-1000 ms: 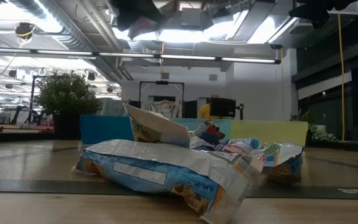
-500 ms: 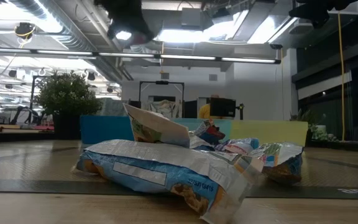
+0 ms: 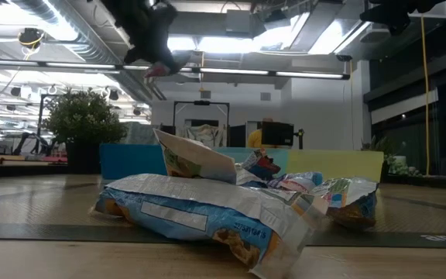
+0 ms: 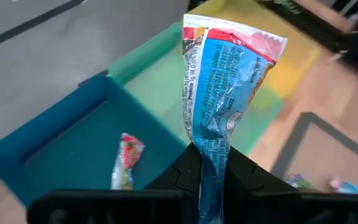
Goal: Pick and place Granola Bars by type
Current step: Put the red granola bar into the blue bin
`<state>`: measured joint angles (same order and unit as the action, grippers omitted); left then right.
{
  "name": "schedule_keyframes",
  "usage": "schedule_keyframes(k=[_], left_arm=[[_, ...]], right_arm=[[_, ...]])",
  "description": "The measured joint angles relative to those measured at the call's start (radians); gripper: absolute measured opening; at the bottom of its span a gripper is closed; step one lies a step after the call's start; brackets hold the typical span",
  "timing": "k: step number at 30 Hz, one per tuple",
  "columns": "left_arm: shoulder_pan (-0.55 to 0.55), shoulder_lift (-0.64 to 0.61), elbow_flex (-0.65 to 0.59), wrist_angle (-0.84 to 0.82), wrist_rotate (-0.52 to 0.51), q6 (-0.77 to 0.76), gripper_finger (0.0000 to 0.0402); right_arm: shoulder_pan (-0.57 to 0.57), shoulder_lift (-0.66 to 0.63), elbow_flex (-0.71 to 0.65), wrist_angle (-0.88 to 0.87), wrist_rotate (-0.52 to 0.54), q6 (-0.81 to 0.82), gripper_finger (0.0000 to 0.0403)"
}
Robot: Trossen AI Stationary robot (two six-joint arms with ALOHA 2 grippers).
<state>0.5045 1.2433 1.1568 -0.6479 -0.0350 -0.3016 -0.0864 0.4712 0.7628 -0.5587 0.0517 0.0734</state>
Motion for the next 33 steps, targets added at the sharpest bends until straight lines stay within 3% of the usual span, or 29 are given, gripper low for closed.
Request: schedule_keyframes(k=[12, 33], left_arm=[[0.075, 0.232, -0.002, -0.055, 0.057, 0.061, 0.0028], [0.074, 0.449, -0.04, -0.01, 0.062, 0.106, 0.0029]], right_arm=[[0.0, 0.0, 0.0, 0.001, 0.034, -0.002, 0.02], [0.0, 0.0, 0.0, 0.0, 0.034, -0.003, 0.02]])
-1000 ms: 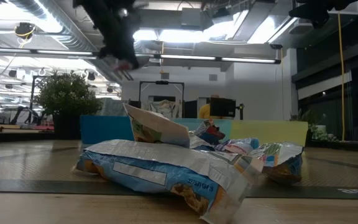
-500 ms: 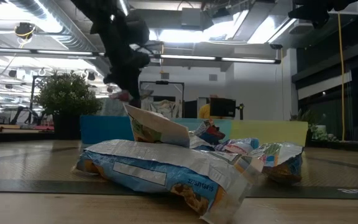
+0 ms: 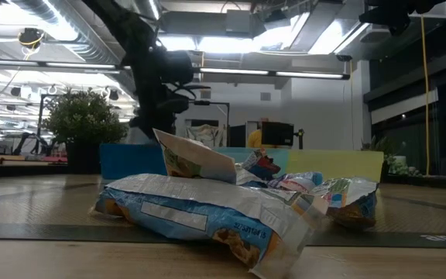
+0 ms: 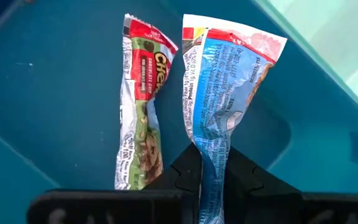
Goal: Pick and place Granola Bars by type
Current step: Put the red granola bar into the blue bin
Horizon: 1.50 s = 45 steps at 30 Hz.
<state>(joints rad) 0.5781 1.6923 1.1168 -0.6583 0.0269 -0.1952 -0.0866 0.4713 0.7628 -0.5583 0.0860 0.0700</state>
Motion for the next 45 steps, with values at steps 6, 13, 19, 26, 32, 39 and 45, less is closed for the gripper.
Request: schedule_keyframes(k=[6, 13, 19, 26, 32, 39, 45], left_arm=[[0.0, 0.021, 0.0, 0.006, 0.0, 0.009, 0.0029], [0.0, 0.035, 0.0, 0.008, 0.0, 0.017, 0.0032], [0.0, 0.035, 0.0, 0.008, 0.0, 0.018, 0.0056], [0.0, 0.035, 0.0, 0.008, -0.002, 0.015, 0.0089], [0.0, 0.035, 0.0, 0.008, 0.045, 0.016, 0.0104], [-0.029, 0.029, 0.0, 0.003, 0.189, 0.027, 0.0104], [-0.1, -0.029, 0.045, 0.003, 0.189, 0.073, 0.0097]], right_arm=[[0.0, 0.0, 0.0, 0.0, 0.0, 0.003, 0.02], [0.0, 0.0, 0.0, 0.0, 0.0, 0.005, 0.02], [0.0, 0.0, 0.0, 0.0, 0.0, 0.006, 0.02], [0.0, 0.0, 0.0, 0.0, 0.0, 0.006, 0.02], [0.0, 0.0, 0.0, -0.001, 0.0, 0.007, 0.02], [0.0, 0.0, 0.0, -0.001, 0.0, 0.005, 0.02], [0.0, 0.0, 0.0, -0.001, 0.0, 0.003, 0.02]])
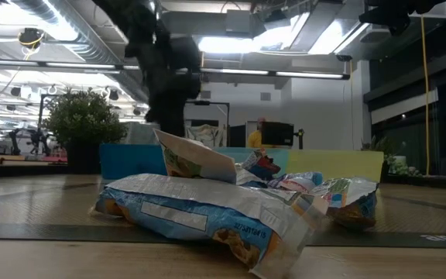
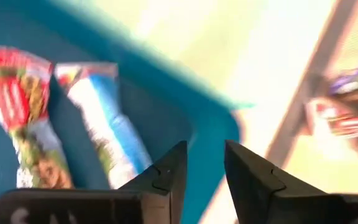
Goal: Pick and place Granola Bars by type
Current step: Put the red granola bar into the blue bin
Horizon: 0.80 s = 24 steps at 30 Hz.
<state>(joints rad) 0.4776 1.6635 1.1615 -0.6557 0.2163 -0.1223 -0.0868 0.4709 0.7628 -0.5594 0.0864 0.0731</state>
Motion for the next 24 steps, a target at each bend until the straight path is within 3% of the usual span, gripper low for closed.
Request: schedule_keyframes(k=[13, 19, 24], left_arm=[[-0.194, -0.199, 0.116, 0.06, -0.01, 0.069, 0.0098], [-0.268, -0.21, 0.175, 0.074, -0.008, 0.144, 0.0101], [-0.339, -0.151, 0.319, 0.102, -0.021, 0.226, 0.0111]], right_arm=[[0.0, 0.0, 0.0, 0.0, 0.0, -0.003, 0.02], [0.0, 0.0, 0.0, 0.0, 0.0, -0.003, 0.02], [0.0, 0.0, 0.0, 0.0, 0.0, -0.003, 0.02]])
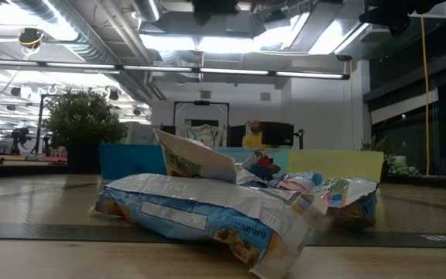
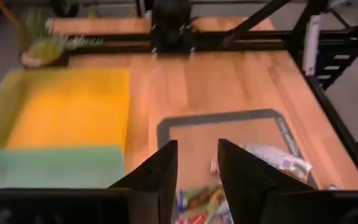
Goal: Pick and place Granola Bars by type
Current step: Put the red granola bar into the blue bin
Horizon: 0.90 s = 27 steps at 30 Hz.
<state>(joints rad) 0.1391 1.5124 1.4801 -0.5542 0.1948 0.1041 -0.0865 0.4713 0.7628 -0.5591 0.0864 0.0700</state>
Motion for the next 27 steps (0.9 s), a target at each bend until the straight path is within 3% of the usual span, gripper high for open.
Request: schedule_keyframes(k=[8, 21, 27], left_arm=[[-0.054, 0.11, 0.202, -0.116, -0.062, 0.067, 0.0124], [-0.124, 0.219, 0.207, -0.289, -0.071, 0.104, 0.0156], [-0.146, 0.267, 0.206, -0.287, -0.069, 0.118, 0.0165]], right_arm=[[0.0, 0.0, 0.0, 0.0, 0.0, 0.004, 0.02], [0.0, 0.0, 0.0, -0.005, 0.0, 0.028, 0.02], [0.0, 0.0, 0.0, -0.007, -0.001, 0.021, 0.02]])
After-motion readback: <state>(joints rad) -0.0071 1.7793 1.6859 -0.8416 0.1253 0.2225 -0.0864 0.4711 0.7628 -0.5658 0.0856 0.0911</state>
